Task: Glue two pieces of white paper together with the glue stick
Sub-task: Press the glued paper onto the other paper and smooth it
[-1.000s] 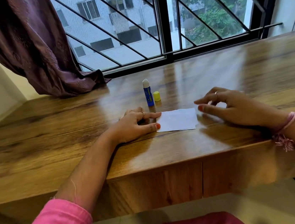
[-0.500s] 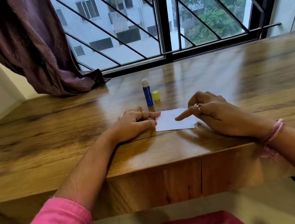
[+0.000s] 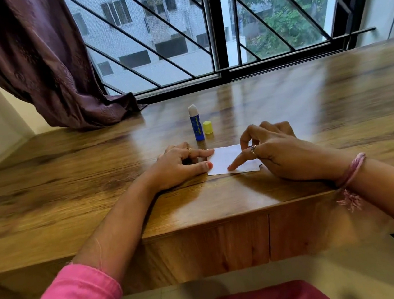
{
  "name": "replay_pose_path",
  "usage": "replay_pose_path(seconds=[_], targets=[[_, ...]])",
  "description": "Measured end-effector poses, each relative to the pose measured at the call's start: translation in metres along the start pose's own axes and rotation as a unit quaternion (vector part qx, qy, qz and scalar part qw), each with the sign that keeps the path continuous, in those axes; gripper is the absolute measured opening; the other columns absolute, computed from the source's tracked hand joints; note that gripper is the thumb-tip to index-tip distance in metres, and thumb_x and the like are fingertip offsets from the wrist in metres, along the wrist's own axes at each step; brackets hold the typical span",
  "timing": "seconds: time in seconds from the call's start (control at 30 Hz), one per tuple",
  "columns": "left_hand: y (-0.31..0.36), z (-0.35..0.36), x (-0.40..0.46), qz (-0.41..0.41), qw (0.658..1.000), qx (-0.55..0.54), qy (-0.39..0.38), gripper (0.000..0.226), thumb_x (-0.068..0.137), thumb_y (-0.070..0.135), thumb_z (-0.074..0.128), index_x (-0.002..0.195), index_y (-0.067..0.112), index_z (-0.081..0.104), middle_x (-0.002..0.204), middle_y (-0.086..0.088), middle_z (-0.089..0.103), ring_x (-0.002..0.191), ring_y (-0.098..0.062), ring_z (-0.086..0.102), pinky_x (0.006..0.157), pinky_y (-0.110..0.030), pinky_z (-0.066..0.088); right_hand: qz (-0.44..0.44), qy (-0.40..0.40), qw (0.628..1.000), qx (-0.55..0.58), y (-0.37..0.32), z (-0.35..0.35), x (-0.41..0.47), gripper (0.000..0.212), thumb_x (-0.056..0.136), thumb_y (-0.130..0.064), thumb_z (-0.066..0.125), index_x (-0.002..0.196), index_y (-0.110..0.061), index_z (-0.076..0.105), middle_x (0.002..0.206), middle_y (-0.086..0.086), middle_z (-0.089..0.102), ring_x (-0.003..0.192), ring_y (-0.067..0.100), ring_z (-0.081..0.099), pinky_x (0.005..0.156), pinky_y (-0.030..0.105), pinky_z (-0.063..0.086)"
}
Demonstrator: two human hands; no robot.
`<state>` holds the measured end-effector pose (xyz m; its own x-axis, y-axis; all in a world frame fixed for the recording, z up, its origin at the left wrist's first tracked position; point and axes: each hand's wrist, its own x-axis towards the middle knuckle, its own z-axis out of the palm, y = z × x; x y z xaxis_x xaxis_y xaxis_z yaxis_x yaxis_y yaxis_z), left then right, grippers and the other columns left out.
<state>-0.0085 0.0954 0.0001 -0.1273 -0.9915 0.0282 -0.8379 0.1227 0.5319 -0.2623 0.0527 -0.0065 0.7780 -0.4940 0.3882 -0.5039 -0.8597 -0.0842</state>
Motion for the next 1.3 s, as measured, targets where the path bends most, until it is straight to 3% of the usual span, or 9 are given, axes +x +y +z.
replay_pose_path(seconds=[0.23, 0.37, 0.53, 0.6, 0.77, 0.87, 1.0, 1.2, 1.3], targets=[[0.001, -0.001, 0.000, 0.001, 1.000, 0.005, -0.003, 0.040, 0.083, 0.056, 0.058, 0.122, 0.050, 0.054, 0.105, 0.008, 0.050, 0.110, -0.018, 0.043, 0.104, -0.052, 0.033, 0.006, 0.016, 0.999, 0.037, 0.009, -0.007, -0.011, 0.061, 0.090, -0.002, 0.043, 0.100, -0.059, 0.060, 0.099, -0.018, 0.043, 0.091, -0.002, 0.033, 0.089, 0.034, 0.021], [0.001, -0.001, 0.000, 0.007, 1.000, 0.015, 0.000, 0.038, 0.086, 0.053, 0.058, 0.124, 0.049, 0.054, 0.105, 0.009, 0.049, 0.111, -0.018, 0.043, 0.106, -0.052, 0.032, 0.058, -0.038, 0.986, 0.153, 0.015, -0.010, -0.014, 0.051, 0.094, -0.010, 0.047, 0.097, -0.059, 0.062, 0.102, -0.018, 0.046, 0.101, -0.006, 0.039, 0.097, 0.036, 0.026], [0.001, 0.000, -0.001, 0.017, 0.999, 0.030, 0.006, 0.034, 0.090, 0.048, 0.055, 0.125, 0.050, 0.052, 0.098, 0.016, 0.045, 0.111, -0.019, 0.041, 0.106, -0.053, 0.029, 0.127, 0.023, 0.936, 0.327, 0.024, -0.013, -0.012, 0.035, 0.095, -0.008, 0.048, 0.098, -0.037, 0.066, 0.103, 0.001, 0.054, 0.095, 0.025, 0.057, 0.091, 0.035, 0.044], [0.001, 0.000, -0.001, 0.015, 0.999, 0.030, 0.002, 0.033, 0.092, 0.047, 0.052, 0.125, 0.051, 0.051, 0.098, 0.016, 0.045, 0.111, -0.019, 0.041, 0.106, -0.053, 0.029, 0.124, 0.014, 0.946, 0.299, 0.025, -0.013, -0.015, 0.038, 0.095, -0.004, 0.046, 0.096, -0.035, 0.068, 0.102, 0.001, 0.053, 0.088, 0.025, 0.058, 0.082, 0.033, 0.046], [0.001, 0.002, 0.001, 0.005, 1.000, -0.007, 0.018, 0.038, 0.086, 0.041, 0.044, 0.121, 0.051, 0.055, 0.096, 0.014, 0.049, 0.104, -0.012, 0.043, 0.106, -0.053, 0.028, 0.060, 0.007, 0.978, 0.199, 0.013, -0.014, -0.021, 0.049, 0.085, 0.008, 0.050, 0.098, -0.033, 0.073, 0.103, -0.002, 0.051, 0.086, 0.002, 0.053, 0.076, 0.003, 0.036], [0.003, 0.004, 0.000, 0.024, 0.998, -0.019, 0.048, 0.037, 0.092, 0.034, 0.039, 0.122, 0.041, 0.060, 0.091, 0.021, 0.050, 0.096, -0.003, 0.045, 0.105, -0.052, 0.030, 0.049, 0.004, 0.980, 0.191, 0.010, -0.016, -0.021, 0.047, 0.085, 0.004, 0.053, 0.098, -0.037, 0.073, 0.103, -0.003, 0.052, 0.090, 0.003, 0.052, 0.085, 0.012, 0.037], [0.009, 0.009, -0.011, 0.095, 0.988, 0.051, 0.114, 0.041, 0.091, 0.045, 0.036, 0.125, 0.039, 0.058, 0.106, 0.009, 0.045, 0.110, -0.010, 0.037, 0.099, -0.041, 0.030, 0.057, 0.006, 0.984, 0.167, 0.007, -0.013, -0.020, 0.033, 0.088, -0.009, 0.059, 0.100, -0.037, 0.073, 0.102, -0.007, 0.054, 0.097, 0.007, 0.052, 0.095, 0.039, 0.039], [0.027, 0.015, -0.022, 0.204, 0.966, 0.140, 0.071, 0.041, 0.086, 0.058, 0.039, 0.118, 0.046, 0.060, 0.123, 0.011, 0.043, 0.113, -0.011, 0.034, 0.094, -0.035, 0.024, 0.040, -0.009, 0.977, 0.208, 0.004, -0.016, -0.018, 0.029, 0.086, -0.009, 0.061, 0.102, -0.030, 0.073, 0.098, -0.012, 0.057, 0.091, 0.000, 0.055, 0.084, 0.020, 0.040], [0.026, 0.015, -0.022, 0.199, 0.967, 0.157, 0.035, 0.043, 0.085, 0.062, 0.037, 0.121, 0.050, 0.057, 0.129, 0.012, 0.039, 0.116, -0.010, 0.030, 0.098, -0.038, 0.024, 0.047, -0.027, 0.972, 0.227, 0.003, -0.017, -0.018, 0.032, 0.088, -0.008, 0.057, 0.104, -0.031, 0.072, 0.099, -0.013, 0.058, 0.094, 0.002, 0.057, 0.089, 0.025, 0.041]])
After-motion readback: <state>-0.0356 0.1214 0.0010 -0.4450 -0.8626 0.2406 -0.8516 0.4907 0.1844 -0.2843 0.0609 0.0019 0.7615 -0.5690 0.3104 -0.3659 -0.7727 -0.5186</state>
